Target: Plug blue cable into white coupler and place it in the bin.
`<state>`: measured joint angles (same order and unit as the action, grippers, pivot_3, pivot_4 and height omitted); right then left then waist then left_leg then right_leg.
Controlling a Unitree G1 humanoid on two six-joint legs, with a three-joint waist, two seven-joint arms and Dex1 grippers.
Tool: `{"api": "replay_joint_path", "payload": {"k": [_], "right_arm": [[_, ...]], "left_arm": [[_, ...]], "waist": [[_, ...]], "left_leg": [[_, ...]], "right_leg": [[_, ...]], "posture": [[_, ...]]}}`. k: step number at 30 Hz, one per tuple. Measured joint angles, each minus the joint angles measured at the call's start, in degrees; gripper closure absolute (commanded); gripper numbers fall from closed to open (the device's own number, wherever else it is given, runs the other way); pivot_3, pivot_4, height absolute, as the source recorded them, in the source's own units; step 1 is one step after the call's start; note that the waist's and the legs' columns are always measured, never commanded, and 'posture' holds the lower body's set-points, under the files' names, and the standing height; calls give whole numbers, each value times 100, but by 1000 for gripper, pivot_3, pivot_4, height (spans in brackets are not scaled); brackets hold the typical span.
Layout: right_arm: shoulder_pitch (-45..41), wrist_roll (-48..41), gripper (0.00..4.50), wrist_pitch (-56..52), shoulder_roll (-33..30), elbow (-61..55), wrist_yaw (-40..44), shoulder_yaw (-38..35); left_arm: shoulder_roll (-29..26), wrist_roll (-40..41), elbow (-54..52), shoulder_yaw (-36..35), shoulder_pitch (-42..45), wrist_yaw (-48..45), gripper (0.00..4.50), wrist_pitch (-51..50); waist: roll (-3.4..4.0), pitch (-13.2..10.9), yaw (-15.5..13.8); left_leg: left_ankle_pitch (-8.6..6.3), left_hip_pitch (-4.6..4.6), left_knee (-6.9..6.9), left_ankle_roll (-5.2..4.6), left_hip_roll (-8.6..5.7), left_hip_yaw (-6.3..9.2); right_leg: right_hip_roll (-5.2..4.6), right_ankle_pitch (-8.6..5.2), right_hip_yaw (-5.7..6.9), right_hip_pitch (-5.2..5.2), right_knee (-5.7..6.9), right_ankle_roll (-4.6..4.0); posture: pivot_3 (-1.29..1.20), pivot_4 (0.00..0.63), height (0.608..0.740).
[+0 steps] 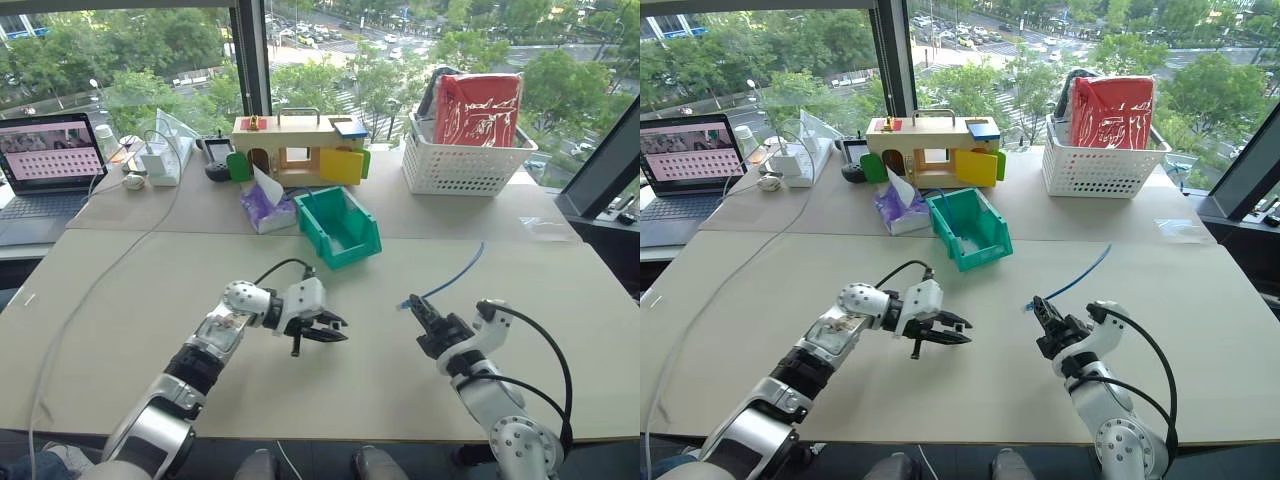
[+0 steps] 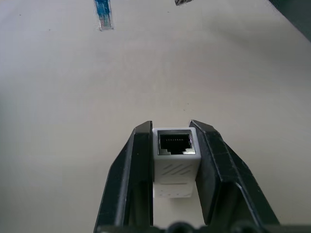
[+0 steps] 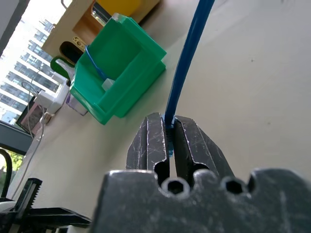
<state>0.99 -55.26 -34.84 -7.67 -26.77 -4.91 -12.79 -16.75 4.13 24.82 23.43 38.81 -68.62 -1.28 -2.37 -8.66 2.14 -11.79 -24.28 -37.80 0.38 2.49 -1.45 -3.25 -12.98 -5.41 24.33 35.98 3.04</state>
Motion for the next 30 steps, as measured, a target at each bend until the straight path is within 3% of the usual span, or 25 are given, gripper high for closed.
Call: {"api": "replay_joint_path", "payload": {"k": [8, 10, 12, 17, 18, 25, 28, 30], "right_arm": [[-171, -3, 4500, -265, -45, -262, -536, 82], [-223, -2, 4500, -268, -48, -264, -539, 84], [-244, -3, 4500, -272, -49, -263, -537, 101], [-289, -3, 4500, -282, -64, -254, -528, 98], [-290, -3, 4500, -284, -64, -250, -525, 99], [-312, -2, 4500, -290, -62, -178, -511, 103], [-351, -2, 4500, -290, -59, -176, -500, 114], [-381, -2, 4500, -290, -57, -174, -499, 114]], "left_arm": [[543, -186, 92, -6, -104, 543, 3840, -9], [549, -184, 81, -37, -152, 578, 2839, -16], [535, -222, 88, -22, -263, 614, 2259, -66], [478, -192, 3, -45, -389, 599, 248, -229], [471, -208, -5, -47, -389, 645, 52, -234], [413, -232, -23, -63, -377, 696, 52, -287], [413, -251, -57, -69, -377, 755, 794, -360], [391, -252, -97, -103, -378, 851, 1545, -486]], "waist": [[0, 0, -16], [0, 1, -28], [0, 1, -19], [0, 1, 10], [1, 1, 12], [1, 1, 33], [1, 1, 32], [1, 1, 35]], "left_leg": [[1, 5, -5, -1, -4, 6], [1, 7, -5, -2, -5, 6], [1, 4, -5, -2, -5, 6], [1, 3, -5, -2, -3, 9], [1, 4, -5, -2, -3, 9], [1, 6, -5, -2, -2, 9], [1, 6, -5, -2, -2, 9], [1, 6, -5, -2, -1, 9]], "right_leg": [[-1, -7, -1, -10, 2, 19], [-2, -7, -1, -14, 1, 19], [-2, -6, -3, -9, 1, 18], [1, 0, -1, -8, 3, 7], [0, 0, -1, -8, 3, 8], [2, 0, -1, -8, 5, 7], [2, 0, -1, -8, 5, 8], [3, 0, -1, -8, 5, 8]], "posture": [[0, 150, 729], [0, 150, 729], [0, 150, 729], [0, 150, 729], [0, 150, 729], [0, 150, 729], [0, 150, 729], [0, 150, 729]]}}
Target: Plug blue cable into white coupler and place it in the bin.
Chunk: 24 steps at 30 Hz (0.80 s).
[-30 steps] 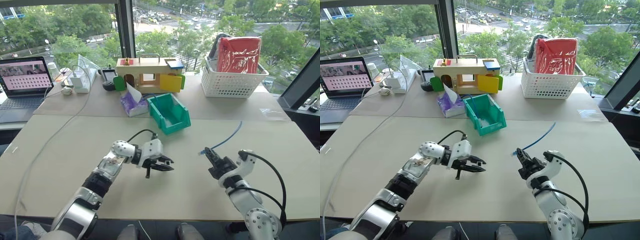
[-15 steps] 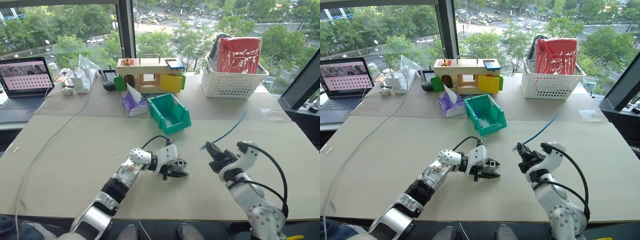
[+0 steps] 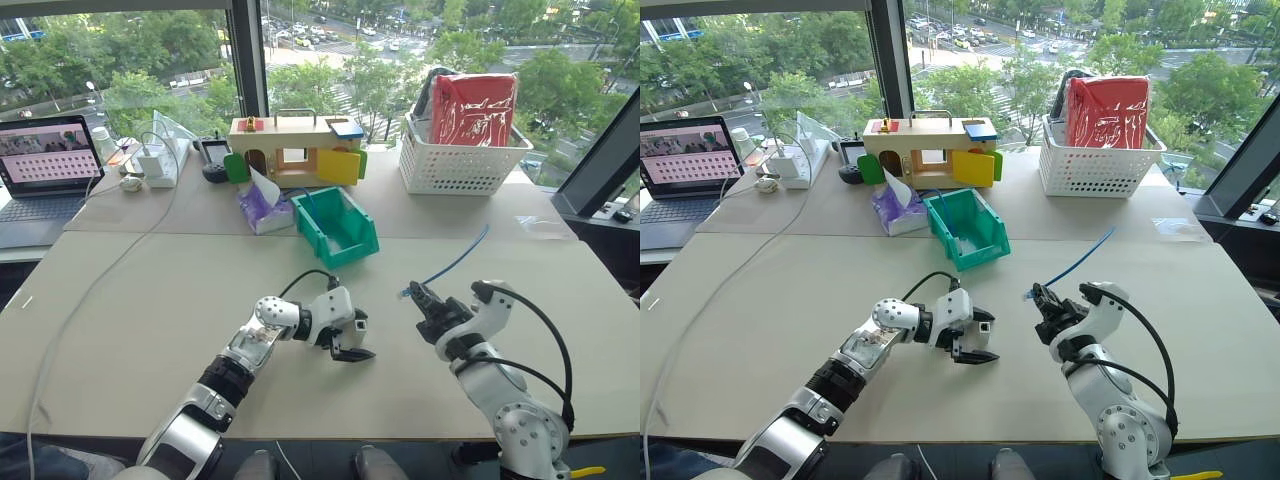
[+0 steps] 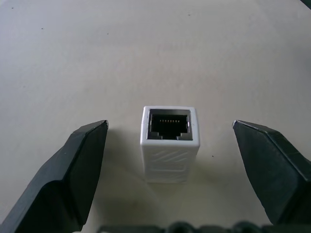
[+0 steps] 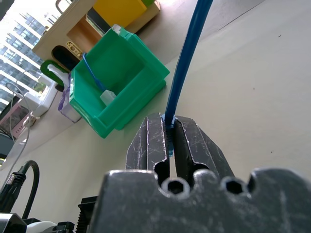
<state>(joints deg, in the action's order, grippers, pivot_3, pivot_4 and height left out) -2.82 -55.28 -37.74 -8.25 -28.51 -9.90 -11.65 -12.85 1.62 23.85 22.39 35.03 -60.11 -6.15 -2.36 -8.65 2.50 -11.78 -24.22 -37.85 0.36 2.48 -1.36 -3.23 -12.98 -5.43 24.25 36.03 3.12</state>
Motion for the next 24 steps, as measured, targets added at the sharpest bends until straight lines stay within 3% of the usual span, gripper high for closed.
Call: {"api": "replay_joint_path", "payload": {"k": [6, 7, 11, 16, 24], "right_arm": [[-9, 1, 4500, 0, 0, 6, 0, -1], [-9, 1, 4500, 0, 0, 9, 0, -1], [-7, 11, 4500, -173, -109, 19, -38, 5], [117, 30, 4500, -545, -277, 18, -142, 31], [127, -657, 4500, -861, -140, -87, -330, 7]], "left_arm": [[-165, 20, -98, -116, 12, 9, 3684, -228], [-169, 25, -104, -119, 14, -8, 3843, -245], [-170, 7, -170, -89, 14, -19, 3837, -318], [-274, -166, -750, 234, 177, -126, 3837, -1263], [-246, -447, -1475, 539, 273, 21, 3837, -2370]], "waist": [[1, 1, 10], [1, 1, 9], [1, 1, 0], [1, 1, -5], [2, 1, -21]], "left_leg": [[0, 4, 0, 0, 2, 0], [0, 3, 0, 0, 2, 0], [0, 3, 0, 0, 1, 0], [0, 1, 0, 0, 0, 0], [0, 1, 0, 0, 0, 2]], "right_leg": [[2, 0, 0, -1, 2, 0], [2, 0, 0, -1, 2, 0], [1, 1, 0, -2, 1, -2], [1, 0, 0, -1, 1, -3], [0, -5, 1, -3, -1, 6]], "posture": [[0, 150, 729], [0, 150, 729], [0, 150, 729], [0, 150, 729], [0, 150, 729]]}}
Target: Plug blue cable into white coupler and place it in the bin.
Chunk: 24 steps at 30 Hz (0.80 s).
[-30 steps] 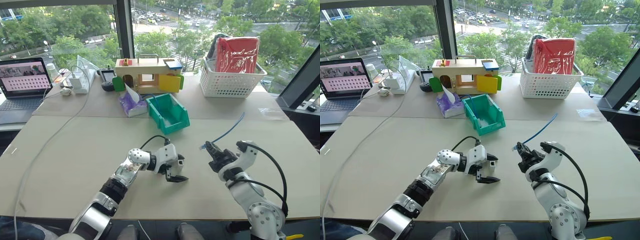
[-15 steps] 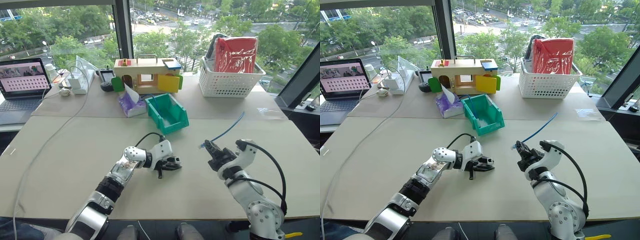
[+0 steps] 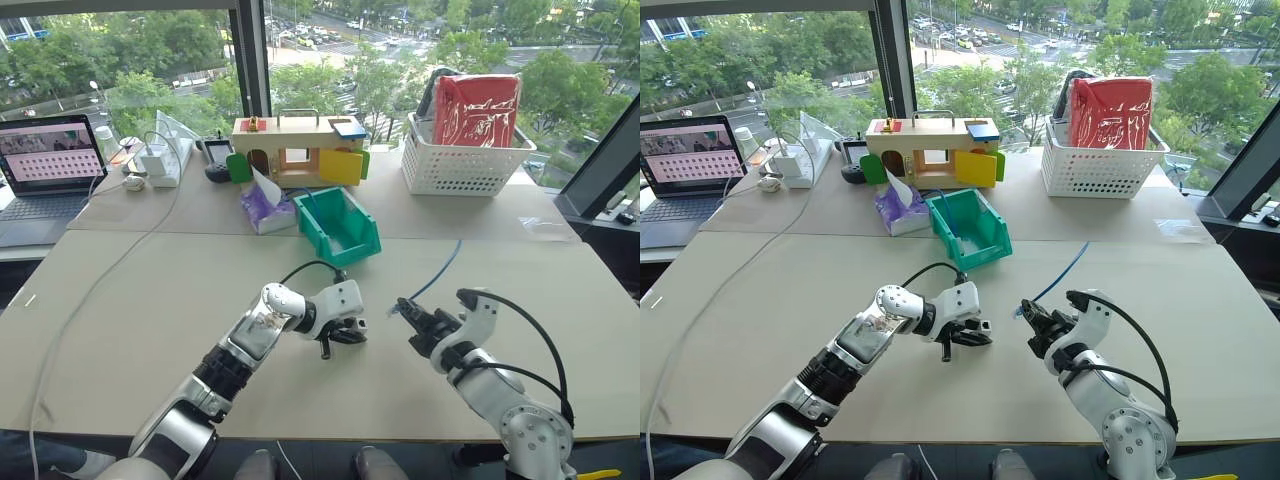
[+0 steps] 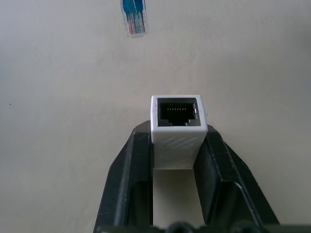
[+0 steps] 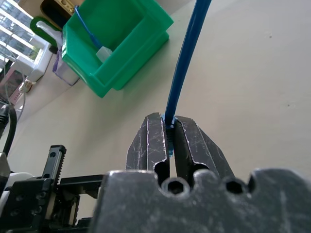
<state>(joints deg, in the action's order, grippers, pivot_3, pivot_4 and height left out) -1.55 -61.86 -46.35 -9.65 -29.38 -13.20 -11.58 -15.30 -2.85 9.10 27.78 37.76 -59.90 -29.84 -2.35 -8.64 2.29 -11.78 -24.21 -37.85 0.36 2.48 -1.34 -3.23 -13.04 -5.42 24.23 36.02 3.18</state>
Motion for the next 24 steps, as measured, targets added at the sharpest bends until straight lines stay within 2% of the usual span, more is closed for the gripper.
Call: {"api": "replay_joint_path", "payload": {"k": [14, 24], "right_arm": [[-37, -56, 4500, -34, 66, -2, -153, 337], [-43, -683, 4500, -33, 124, -226, -589, 275]], "left_arm": [[160, 77, -95, 8, 97, 68, 3837, -645], [248, 100, -233, 35, 188, 204, 3837, -1276]], "waist": [[0, 1, -28], [1, 4, -37]], "left_leg": [[0, 1, 0, 0, -2, 1], [0, 3, 0, 0, -2, 3]], "right_leg": [[-2, -2, 1, -4, -2, 4], [-3, -3, 1, -7, -2, 6]], "posture": [[0, 150, 729], [0, 150, 729]]}}
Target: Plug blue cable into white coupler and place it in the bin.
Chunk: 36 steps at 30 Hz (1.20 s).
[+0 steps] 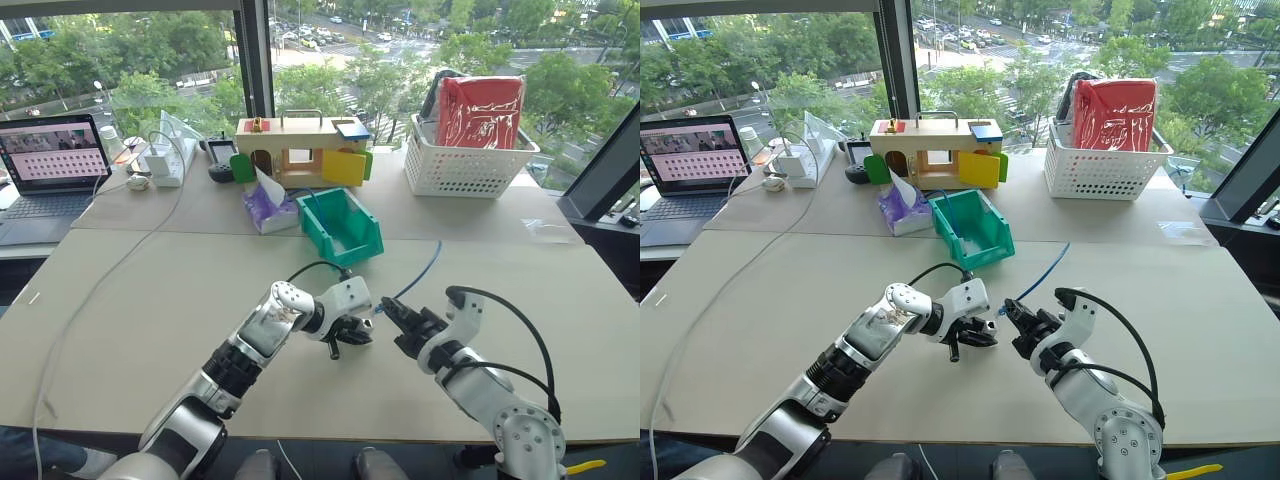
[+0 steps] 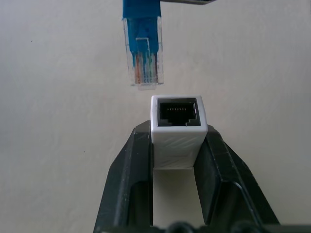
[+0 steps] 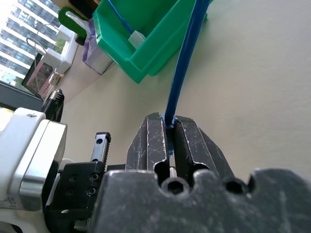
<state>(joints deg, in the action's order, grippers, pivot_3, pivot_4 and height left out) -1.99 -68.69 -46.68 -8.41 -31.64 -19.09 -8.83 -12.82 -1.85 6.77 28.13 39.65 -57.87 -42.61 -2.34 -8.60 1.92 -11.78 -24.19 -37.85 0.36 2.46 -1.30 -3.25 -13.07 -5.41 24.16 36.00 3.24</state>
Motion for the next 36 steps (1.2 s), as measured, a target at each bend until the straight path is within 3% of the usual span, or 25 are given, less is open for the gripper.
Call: {"api": "replay_joint_path", "payload": {"k": [18, 36], "right_arm": [[288, -567, 4500, 46, 10, -94, -500, 24], [112, 57, 4500, 35, -467, -84, -382, 390]], "left_arm": [[-24, 209, -6, -1, 47, 106, 3837, -228], [278, 372, 44, 1, 183, 412, 3837, -670]], "waist": [[0, 3, 9], [-2, 9, -66]], "left_leg": [[0, 1, 0, 0, 0, 1], [1, 2, -1, -1, -7, 3]], "right_leg": [[-1, 0, 0, 0, 0, -1], [-3, -2, -2, -7, -3, 2]], "posture": [[0, 150, 729], [0, 150, 729]]}}
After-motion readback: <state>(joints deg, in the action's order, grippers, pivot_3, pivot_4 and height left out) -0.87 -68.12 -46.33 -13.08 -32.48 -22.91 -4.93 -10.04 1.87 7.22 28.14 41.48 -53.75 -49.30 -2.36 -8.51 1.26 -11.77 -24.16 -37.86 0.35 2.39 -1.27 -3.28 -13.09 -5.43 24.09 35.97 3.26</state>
